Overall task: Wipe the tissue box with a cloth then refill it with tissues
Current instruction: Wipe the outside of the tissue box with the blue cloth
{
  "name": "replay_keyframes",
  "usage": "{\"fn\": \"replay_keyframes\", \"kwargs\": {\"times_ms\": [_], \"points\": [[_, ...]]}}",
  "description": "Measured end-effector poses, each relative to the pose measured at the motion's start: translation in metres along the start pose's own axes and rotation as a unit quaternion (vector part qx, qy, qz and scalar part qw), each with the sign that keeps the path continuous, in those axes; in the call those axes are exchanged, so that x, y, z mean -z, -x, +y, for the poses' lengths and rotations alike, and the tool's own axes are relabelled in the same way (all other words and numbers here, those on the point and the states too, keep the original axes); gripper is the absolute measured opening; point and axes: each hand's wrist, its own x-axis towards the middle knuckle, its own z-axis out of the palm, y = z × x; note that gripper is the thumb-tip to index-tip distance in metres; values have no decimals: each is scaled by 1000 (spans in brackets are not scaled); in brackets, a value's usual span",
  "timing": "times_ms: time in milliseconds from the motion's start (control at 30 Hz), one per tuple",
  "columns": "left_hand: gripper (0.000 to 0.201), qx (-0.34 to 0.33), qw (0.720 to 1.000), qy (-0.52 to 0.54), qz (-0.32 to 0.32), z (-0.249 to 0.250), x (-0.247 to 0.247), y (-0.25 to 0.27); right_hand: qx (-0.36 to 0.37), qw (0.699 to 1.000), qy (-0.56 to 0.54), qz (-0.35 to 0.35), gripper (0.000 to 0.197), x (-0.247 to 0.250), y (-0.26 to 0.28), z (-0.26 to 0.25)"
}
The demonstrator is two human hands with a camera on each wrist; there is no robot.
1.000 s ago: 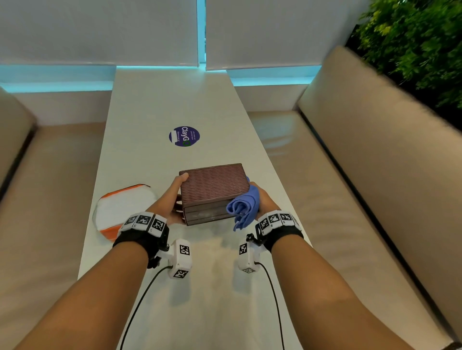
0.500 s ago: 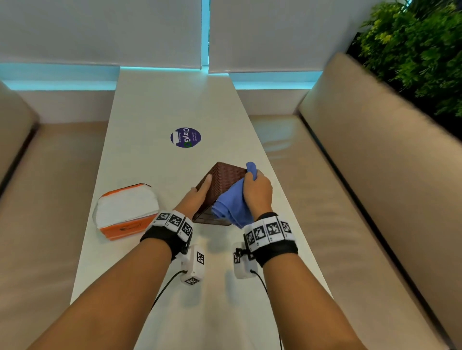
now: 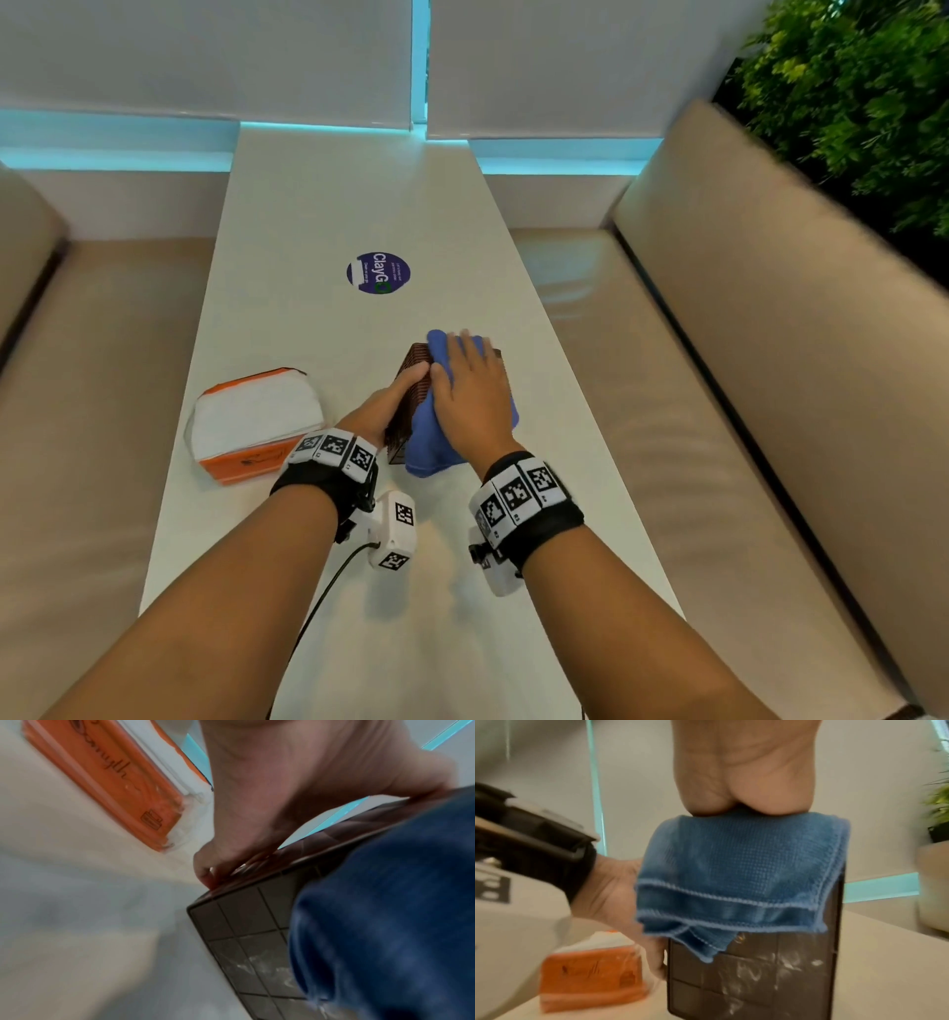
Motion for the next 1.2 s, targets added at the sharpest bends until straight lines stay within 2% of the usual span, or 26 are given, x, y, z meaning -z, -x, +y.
{"fn": "replay_keyframes", "kwargs": {"times_ms": [67, 133, 233, 300, 367, 433, 467, 533, 600, 700, 767, 833, 933, 1033, 1133, 1200], "points": [[26, -3, 1000, 28, 5, -5, 4, -4, 66, 997, -22, -29, 50, 2, 0, 3], [30, -6, 999, 47, -7, -9, 7, -5, 76, 996, -32, -24, 49, 1, -2, 7], [53, 0, 999, 40, 4, -9, 9, -4, -6, 999, -31, -1, 50, -5, -6, 8], [49, -1, 1000, 11, 21, -5, 9, -2, -75, 996, -55, 5, 50, -5, -10, 10], [54, 6, 999, -7, 31, -4, 9, -1, -150, 980, -132, 3, 49, 2, -14, 15], [75, 9, 999, -31, 41, -7, 12, -3, -207, 959, -193, -6, 45, 8, -20, 18], [86, 10, 998, -37, 45, -10, 15, -8, -211, 960, -185, -15, 43, 9, -22, 18], [95, 8, 998, -49, 48, -17, 19, -15, -170, 976, -129, -34, 44, 8, -21, 14], [90, 4, 996, -61, 66, -16, 19, -12, -87, 993, -70, -45, 47, 5, -17, 10], [94, 1, 995, -58, 78, -24, 28, -23, 31, 999, -11, -43, 49, 1, -8, 5], [89, -6, 995, -65, 69, -33, 37, -38, 87, 995, -18, -47, 50, 0, -1, 0], [87, -6, 996, -65, 61, -34, 37, -38, 94, 993, -45, -48, 51, -1, 4, -1], [91, -7, 997, -62, 41, -15, 21, -12, 39, 998, -51, -11, 50, -3, 0, 1], [106, -4, 998, -53, 34, -8, 16, -8, -45, 998, -30, 10, 48, -4, -9, 5], [105, 11, 998, -57, 39, -8, 17, -14, -137, 983, -124, -1, 43, 3, -13, 16], [104, 24, 997, -55, 48, -10, 19, -17, -165, 966, -198, 4, 35, 8, -15, 25]]}}
